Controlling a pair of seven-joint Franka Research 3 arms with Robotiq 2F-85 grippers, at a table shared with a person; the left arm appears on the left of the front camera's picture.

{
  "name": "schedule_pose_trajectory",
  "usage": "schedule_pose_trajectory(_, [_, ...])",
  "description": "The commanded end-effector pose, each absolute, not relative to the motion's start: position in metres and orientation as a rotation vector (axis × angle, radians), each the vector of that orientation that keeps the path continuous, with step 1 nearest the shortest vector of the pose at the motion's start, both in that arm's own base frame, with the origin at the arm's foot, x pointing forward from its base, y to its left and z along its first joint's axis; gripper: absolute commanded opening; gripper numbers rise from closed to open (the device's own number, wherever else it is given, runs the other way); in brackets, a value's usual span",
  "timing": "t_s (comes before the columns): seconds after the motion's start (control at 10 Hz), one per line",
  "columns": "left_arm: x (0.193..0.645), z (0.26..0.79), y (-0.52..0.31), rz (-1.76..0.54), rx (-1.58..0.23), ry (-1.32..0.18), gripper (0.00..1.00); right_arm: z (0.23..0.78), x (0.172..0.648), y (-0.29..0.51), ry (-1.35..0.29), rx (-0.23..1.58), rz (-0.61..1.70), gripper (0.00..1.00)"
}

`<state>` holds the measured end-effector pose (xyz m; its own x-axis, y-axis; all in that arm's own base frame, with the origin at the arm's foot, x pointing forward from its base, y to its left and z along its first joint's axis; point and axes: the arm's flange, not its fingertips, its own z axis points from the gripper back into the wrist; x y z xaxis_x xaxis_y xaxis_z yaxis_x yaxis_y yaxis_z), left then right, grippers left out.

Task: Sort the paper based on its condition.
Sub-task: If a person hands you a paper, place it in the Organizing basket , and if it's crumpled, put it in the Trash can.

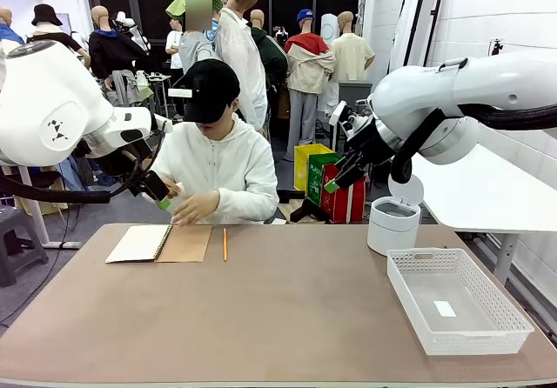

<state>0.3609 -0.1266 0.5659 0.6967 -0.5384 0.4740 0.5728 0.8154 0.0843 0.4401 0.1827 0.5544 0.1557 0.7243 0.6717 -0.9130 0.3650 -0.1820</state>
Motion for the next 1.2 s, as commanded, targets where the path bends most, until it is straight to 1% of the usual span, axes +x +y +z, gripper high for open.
schedule_pose_trajectory(0.0, [0.3607, 0.5669, -0.1257, -0.62, -0.077, -0.508, 1.0, 0.5546, 0.4403, 0.1823, -0.766, 0.296, 1.196, 1.0])
schedule_pose_trajectory(1.1, [0.3607, 0.5669, -0.1257, -0.62, -0.077, -0.508, 1.0, 0.5546, 0.4403, 0.1823, -0.766, 0.296, 1.196, 1.0])
